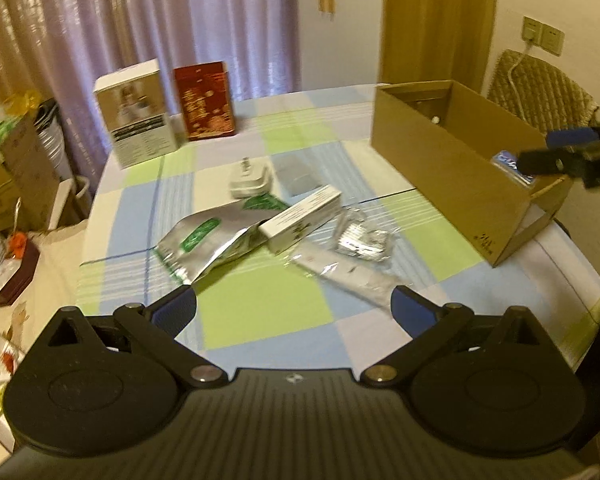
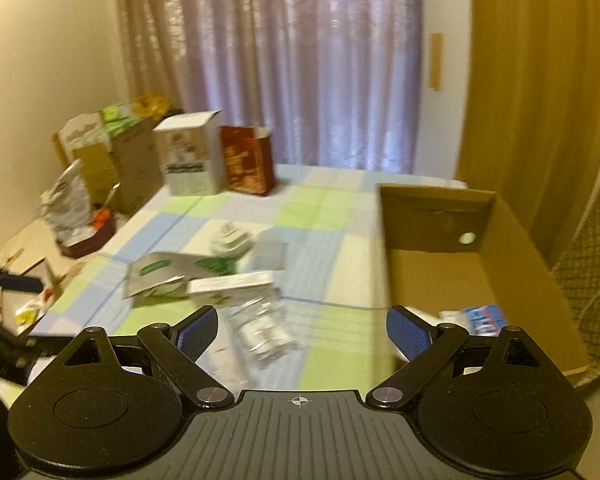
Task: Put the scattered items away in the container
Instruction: 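Move both tools back toward the remaining items on the table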
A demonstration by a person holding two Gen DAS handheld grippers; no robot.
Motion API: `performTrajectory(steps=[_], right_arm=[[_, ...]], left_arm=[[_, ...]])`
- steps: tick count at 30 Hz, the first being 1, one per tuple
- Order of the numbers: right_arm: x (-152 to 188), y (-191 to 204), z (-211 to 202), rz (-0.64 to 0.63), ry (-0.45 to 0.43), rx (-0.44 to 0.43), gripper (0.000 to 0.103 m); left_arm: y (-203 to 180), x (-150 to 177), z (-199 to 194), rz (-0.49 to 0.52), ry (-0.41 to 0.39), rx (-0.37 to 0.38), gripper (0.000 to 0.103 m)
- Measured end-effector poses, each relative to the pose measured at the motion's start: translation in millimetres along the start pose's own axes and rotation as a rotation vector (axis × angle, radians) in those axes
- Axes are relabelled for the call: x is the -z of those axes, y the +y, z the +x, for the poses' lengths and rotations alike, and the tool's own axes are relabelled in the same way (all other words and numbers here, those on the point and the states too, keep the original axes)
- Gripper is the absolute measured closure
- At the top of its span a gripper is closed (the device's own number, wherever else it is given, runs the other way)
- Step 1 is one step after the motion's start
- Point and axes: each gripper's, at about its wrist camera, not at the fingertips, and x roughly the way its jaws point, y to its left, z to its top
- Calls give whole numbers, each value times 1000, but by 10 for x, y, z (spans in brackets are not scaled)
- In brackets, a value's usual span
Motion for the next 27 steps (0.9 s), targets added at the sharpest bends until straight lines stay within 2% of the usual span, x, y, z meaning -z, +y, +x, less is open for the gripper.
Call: performTrajectory(steps=[10, 21, 27], right_arm=[[333, 335, 238, -77, 83, -62, 6], [575, 272, 707, -109, 191, -87, 7], [599, 228, 1025, -137, 207, -101, 7]], left_arm=[[88, 134, 77, -31, 15, 14, 1], [55, 121, 429, -49, 53, 42, 1], [79, 124, 679, -63, 79, 52, 1]])
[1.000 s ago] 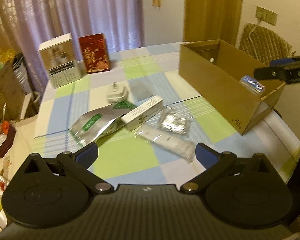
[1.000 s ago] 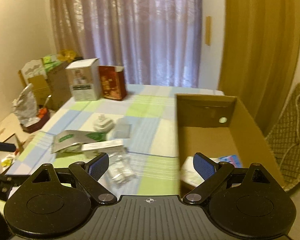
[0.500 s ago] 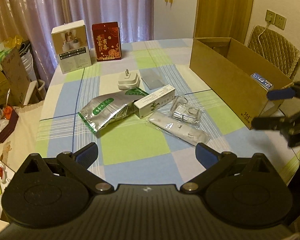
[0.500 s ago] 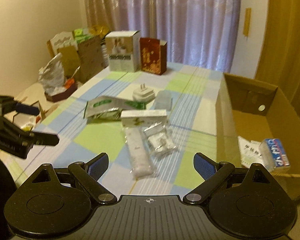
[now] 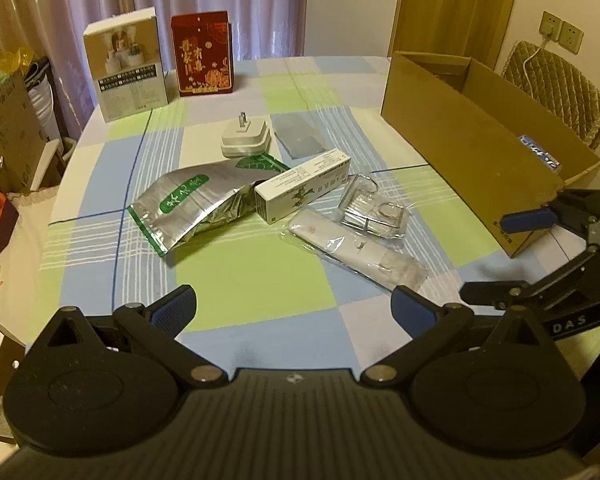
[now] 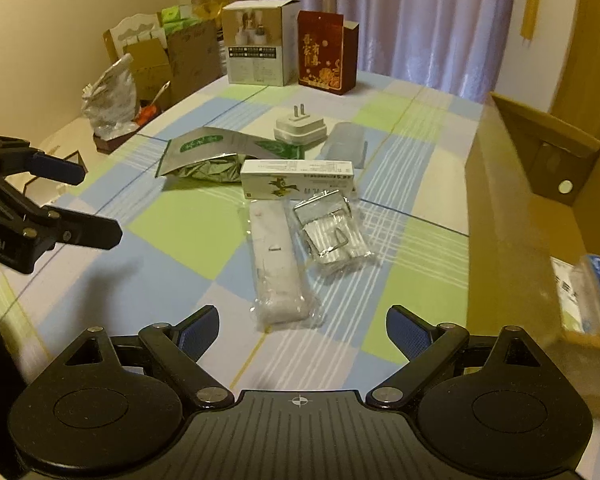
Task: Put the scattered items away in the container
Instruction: 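Move both tools back toward the remaining items on the table, then grasp the clear soap holder with the right tool while the left tool grasps the white wrapped bag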
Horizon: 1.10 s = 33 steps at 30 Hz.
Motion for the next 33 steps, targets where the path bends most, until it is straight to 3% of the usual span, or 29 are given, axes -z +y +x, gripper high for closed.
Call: performTrajectory(steps=[5, 6, 7, 14, 16, 21, 22, 23, 26, 33], right_arm=[[-142, -148, 243, -2, -8, 14, 10], [-174, -176, 305, -8, -2, 9, 23], [-200, -202, 359, -14, 7, 10, 28], [-339, -290, 698, -91, 6, 2, 29], [-377, -294, 797, -114, 16, -20, 44], [-438, -320, 997, -141, 38, -51, 45], [-444, -329, 1027, -141, 46, -53, 60], [-446, -343, 1054, -140, 61, -60, 65], [-453, -373, 1025, -119, 55, -42, 68], [-475, -623, 761, 66, 9, 64, 69]], left_arm=[[-8, 11, 210, -1, 15, 12, 1], [-3, 12, 244, -4, 17, 15, 1], [5, 14, 279, -9, 19, 17, 1], [73, 35, 457, -28, 31, 24, 1], [69, 35, 489, -27, 30, 28, 1], [4, 11, 585, -22, 33, 41, 1], [-14, 3, 608, -24, 33, 45, 1], [-33, -7, 629, -26, 33, 48, 1], [-111, -26, 692, -38, 32, 53, 1], [-451, -52, 941, -66, 33, 36, 1]])
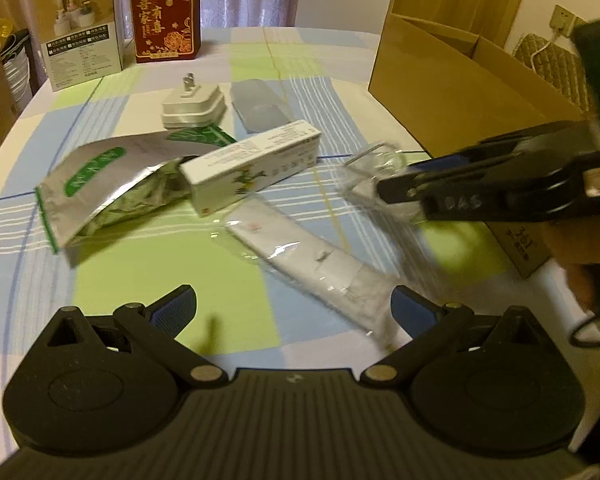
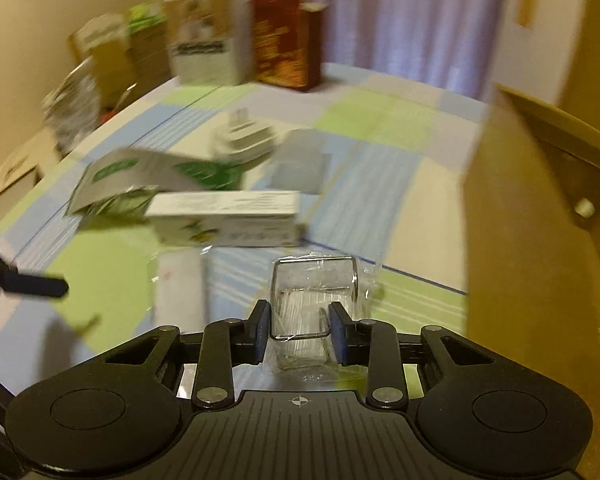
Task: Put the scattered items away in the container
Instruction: 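Grasp the clear soap holder with the right tool while the left tool grasps the white wrapped bag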
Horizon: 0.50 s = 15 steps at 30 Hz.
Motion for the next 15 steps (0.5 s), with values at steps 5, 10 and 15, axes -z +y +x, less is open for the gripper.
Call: performTrajectory(steps=[5, 10, 15], right_arm=[[2, -131, -136, 52, -15, 17, 69], [23, -190, -203, 59, -24, 12, 69], [52, -144, -251, 57, -32, -8, 69]], left_arm=[[-209, -59, 250, -57, 4, -35, 1], [-380, -55, 449, 20, 25, -119, 1], [-190, 54, 318, 60, 38, -217, 2]])
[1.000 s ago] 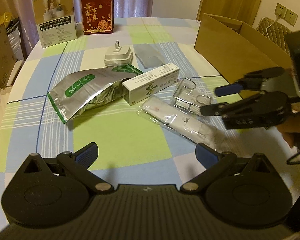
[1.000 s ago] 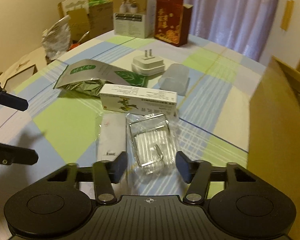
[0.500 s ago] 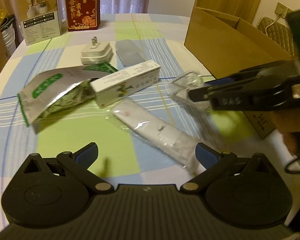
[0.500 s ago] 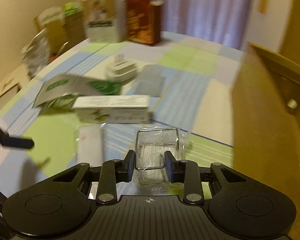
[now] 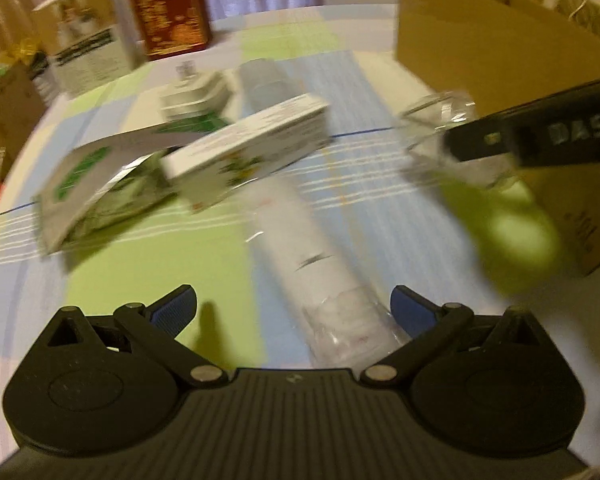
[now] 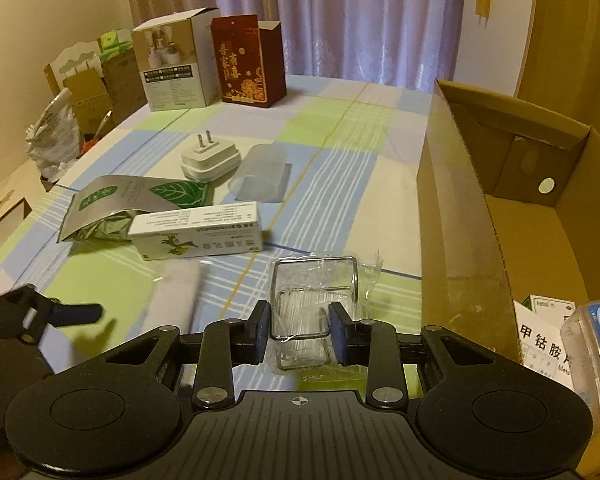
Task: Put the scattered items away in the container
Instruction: 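Grasp the clear soap holder with the right tool while the left tool grasps the white wrapped bag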
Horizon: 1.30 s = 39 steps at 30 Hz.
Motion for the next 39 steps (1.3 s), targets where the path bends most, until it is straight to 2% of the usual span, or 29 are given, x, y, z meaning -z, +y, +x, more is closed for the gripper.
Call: performTrajectory(steps=[3, 8, 10, 14, 16, 17, 18, 26, 30, 31, 33, 37, 39], right_arm=[[54, 105, -26, -6, 4, -23, 69], [205, 241, 11, -9, 38, -24, 69], [276, 255, 29, -6, 52, -14, 69], [404, 277, 59, -28, 57, 9, 69], [463, 294, 76, -45, 54, 15, 69], [491, 307, 85, -58, 48, 21, 69], [517, 325, 94, -71, 43, 28, 69], [596, 382, 105, -139, 25, 55, 68], [610, 396, 114, -154, 25, 64, 67], [613, 402, 116, -156, 25, 65, 54], [627, 402, 123, -160, 26, 80, 38], [654, 381, 138, -149, 42, 82, 38], [664, 369, 140, -139, 44, 81, 38]], left_arm=[[217, 50, -48, -29, 10, -17, 6], [287, -37, 25, 25, 12, 74, 14], [241, -80, 82, 88, 15, 114, 27], [200, -123, 120, 171, 15, 172, 36], [212, -131, 118, 178, 23, 216, 55], [215, -130, 110, 180, 26, 230, 58], [209, -125, 97, 185, 27, 234, 66], [212, -67, 36, 182, 36, 231, 68], [222, -59, 31, 181, 28, 215, 62], [225, -57, 30, 181, 26, 215, 61], [230, -50, 26, 183, 24, 217, 61], [241, -46, 29, 183, 31, 225, 61], [251, -53, 31, 179, 39, 233, 64]])
